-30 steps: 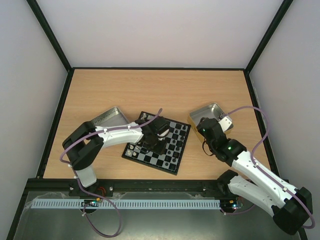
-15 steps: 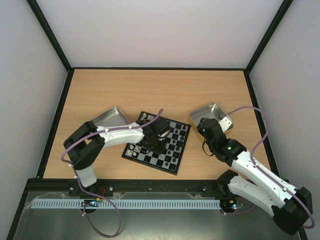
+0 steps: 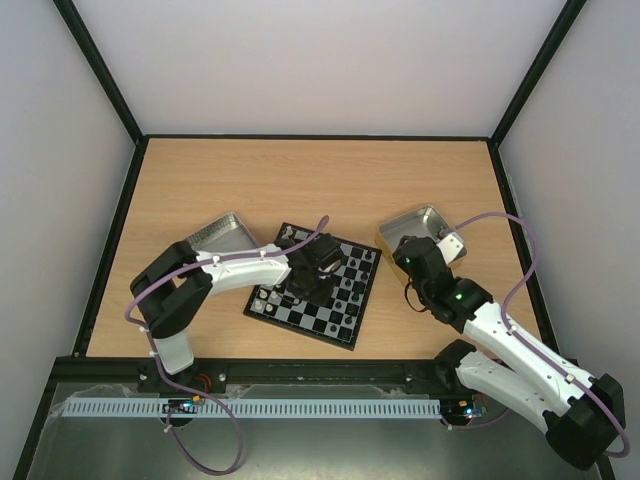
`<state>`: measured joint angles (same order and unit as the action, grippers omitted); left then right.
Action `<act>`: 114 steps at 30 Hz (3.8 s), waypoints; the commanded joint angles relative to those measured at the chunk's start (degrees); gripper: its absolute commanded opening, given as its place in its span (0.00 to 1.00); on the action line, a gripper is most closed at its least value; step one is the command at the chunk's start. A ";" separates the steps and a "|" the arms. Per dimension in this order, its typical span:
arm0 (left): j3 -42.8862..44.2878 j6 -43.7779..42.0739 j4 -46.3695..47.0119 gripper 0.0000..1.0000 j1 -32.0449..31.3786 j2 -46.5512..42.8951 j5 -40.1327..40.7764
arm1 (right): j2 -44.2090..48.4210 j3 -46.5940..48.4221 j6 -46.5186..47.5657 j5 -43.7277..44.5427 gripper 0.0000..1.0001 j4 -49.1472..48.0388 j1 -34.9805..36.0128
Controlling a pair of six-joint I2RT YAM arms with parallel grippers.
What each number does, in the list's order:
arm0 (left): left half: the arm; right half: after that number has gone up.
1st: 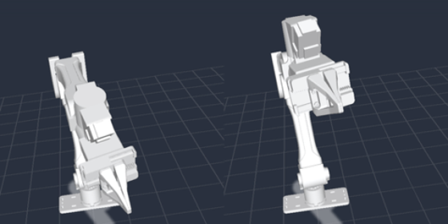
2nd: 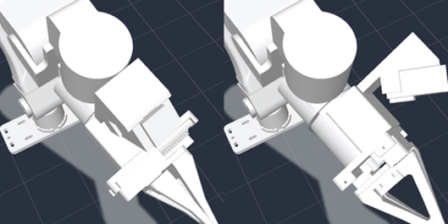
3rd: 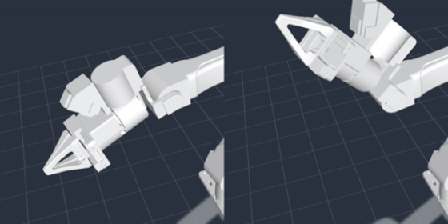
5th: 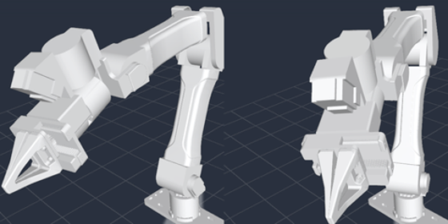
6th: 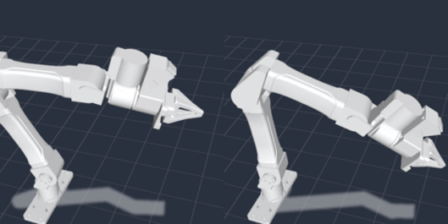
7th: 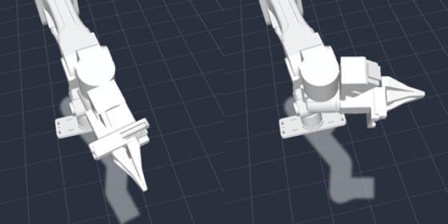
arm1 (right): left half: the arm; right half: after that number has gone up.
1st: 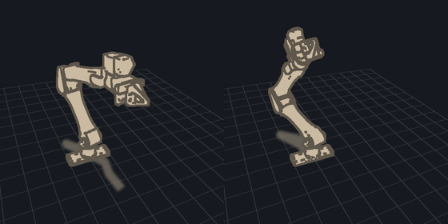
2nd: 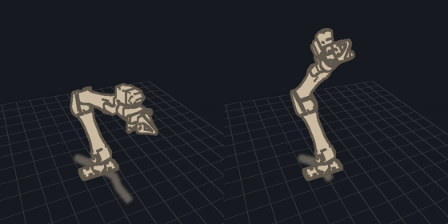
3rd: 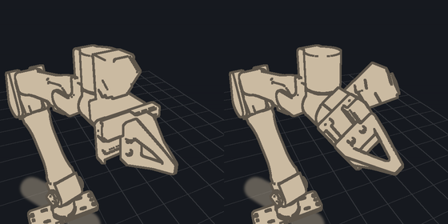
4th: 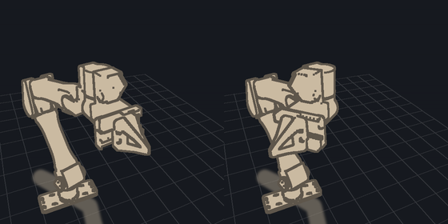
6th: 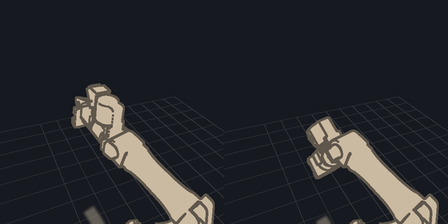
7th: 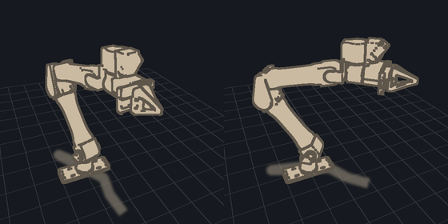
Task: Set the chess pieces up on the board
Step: Pick up the chess piece from the chessboard, then place the chess piece on the chessboard.
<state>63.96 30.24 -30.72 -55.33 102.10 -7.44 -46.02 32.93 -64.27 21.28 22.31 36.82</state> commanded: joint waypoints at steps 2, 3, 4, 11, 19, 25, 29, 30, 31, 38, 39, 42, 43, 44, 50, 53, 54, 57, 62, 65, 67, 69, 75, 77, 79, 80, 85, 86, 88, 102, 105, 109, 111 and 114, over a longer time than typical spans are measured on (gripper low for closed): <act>-1.11 0.38 -1.06 0.18 -0.49 0.61 2.00 | 0.20 -0.38 2.01 -2.62 0.59 -2.27 -0.17; -1.37 0.37 -0.44 0.18 -0.55 -0.01 2.31 | 0.08 -0.38 3.22 -4.36 0.59 -3.51 -0.18; -1.85 0.43 0.51 0.18 -0.50 -0.82 2.96 | -0.02 -0.43 4.66 -6.78 0.59 -4.79 -0.17; -7.40 -3.25 9.91 0.13 -0.57 -9.96 6.03 | -0.81 -0.84 16.65 -31.60 0.59 -15.77 -0.17; -12.99 -7.05 19.49 0.13 -0.57 -22.80 7.25 | -0.66 4.55 26.40 -45.49 0.59 -9.32 -0.17; -16.32 -10.29 25.79 0.13 -0.57 -32.00 6.39 | -1.11 3.29 27.53 -58.23 0.58 -12.60 -0.17; -17.70 -11.77 28.24 0.14 -0.64 -35.98 5.78 | -1.79 3.62 26.01 -61.62 0.56 -15.40 -0.17; -17.86 -12.07 28.45 0.14 -0.65 -36.46 5.71 | -2.10 3.71 25.13 -62.10 0.56 -16.26 -0.17; -17.97 -12.54 28.58 0.14 -0.66 -36.87 5.61 | -2.47 3.68 23.92 -62.75 0.56 -17.45 -0.17; -16.96 -15.06 28.11 0.15 -1.13 -36.35 8.50 | -8.81 7.77 18.25 -61.65 0.48 -18.75 -0.17; -16.82 -15.53 28.06 0.15 -1.30 -36.21 9.24 | -10.03 8.79 17.75 -60.97 0.47 -18.14 -0.17; -16.86 -16.46 28.41 0.15 -1.57 -36.01 10.58 | -13.45 11.03 16.47 -60.90 0.41 -16.77 -0.17; -17.01 -16.66 28.43 0.15 -1.59 -36.01 10.75 | -14.03 11.15 16.00 -61.18 0.39 -16.96 -0.17; -17.10 -17.04 28.43 0.15 -1.62 -35.92 10.78 | -14.29 11.00 15.57 -61.26 0.37 -17.47 -0.17; -17.22 -18.31 28.60 0.15 -1.71 -35.87 10.56 | -14.41 9.54 13.45 -60.56 0.29 -19.84 -0.17; -17.15 -18.89 28.78 0.15 -1.80 -35.79 9.98 | -15.07 9.39 13.53 -60.72 0.24 -19.54 -0.17; -17.17 -18.97 28.79 0.15 -1.78 -35.71 9.91 | -15.26 9.35 13.57 -60.92 0.23 -19.50 -0.16; -17.20 -19.40 28.92 0.15 -1.95 -35.68 9.65 | -15.98 9.22 13.51 -61.86 0.21 -19.55 -0.15; -17.16 -19.62 29.14 0.17 -2.15 -35.73 9.20 | -16.81 9.09 13.45 -61.78 0.11 -20.03 -0.14; -17.35 -19.63 29.31 0.19 -2.31 -35.90 9.49 | -16.59 8.92 13.34 -60.97 0.06 -20.79 -0.19; -17.54 -19.30 29.43 0.23 -2.32 -36.01 10.10 | -16.07 8.82 13.65 -59.26 0.02 -21.10 -0.13; -17.49 -18.33 29.09 0.32 -2.33 -36.10 11.54 | -15.15 8.80 14.37 -56.64 0.02 -20.63 -0.08; -17.82 -13.11 27.38 0.59 -1.96 -37.24 19.57 | -12.28 9.80 21.40 -38.95 0.02 -13.13 -0.08; -17.82 -11.13 26.73 0.60 -1.09 -37.77 20.86 | -11.88 9.63 23.64 -31.95 0.02 -10.84 0.20; -17.58 -9.06 26.13 0.61 0.20 -38.31 21.39 | -11.92 9.23 24.94 -24.65 0.02 -8.99 0.95; -17.37 -7.91 25.70 0.61 1.01 -38.56 21.64 | -12.10 9.11 25.20 -21.42 0.02 -8.06 1.41; -17.45 -4.53 24.74 0.61 5.85 -40.41 18.69 | -13.99 8.32 23.81 -10.37 0.02 -4.90 5.40; -17.78 -4.22 24.89 0.61 6.69 -40.79 17.68 | -14.53 7.89 22.97 -8.97 0.02 -4.23 5.98; -18.20 -3.73 25.07 0.61 7.80 -41.54 16.57 | -16.09 6.90 21.39 -7.23 0.02 -3.48 6.53; -19.81 -3.00 25.36 0.61 9.52 -41.72 14.58 | -23.87 2.61 17.09 -8.16 0.02 -9.02 6.62; -19.97 -2.75 25.45 0.61 9.55 -41.77 14.22 | -25.66 2.64 15.70 -8.23 0.02 -10.05 6.61; -19.96 -2.64 25.62 0.61 9.63 -41.48 14.03 | -28.03 2.93 15.05 -7.74 0.02 -11.38 6.58; -19.89 -2.73 25.54 0.61 9.63 -41.39 13.96 | -29.15 3.01 15.21 -7.83 0.02 -12.11 6.56; -19.91 -2.82 25.47 0.61 9.76 -41.31 13.99 | -30.18 3.45 15.97 -7.51 0.02 -12.54 6.60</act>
<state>44.60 27.29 -5.58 -45.93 60.58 6.83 -74.83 36.12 -47.88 11.79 11.94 43.16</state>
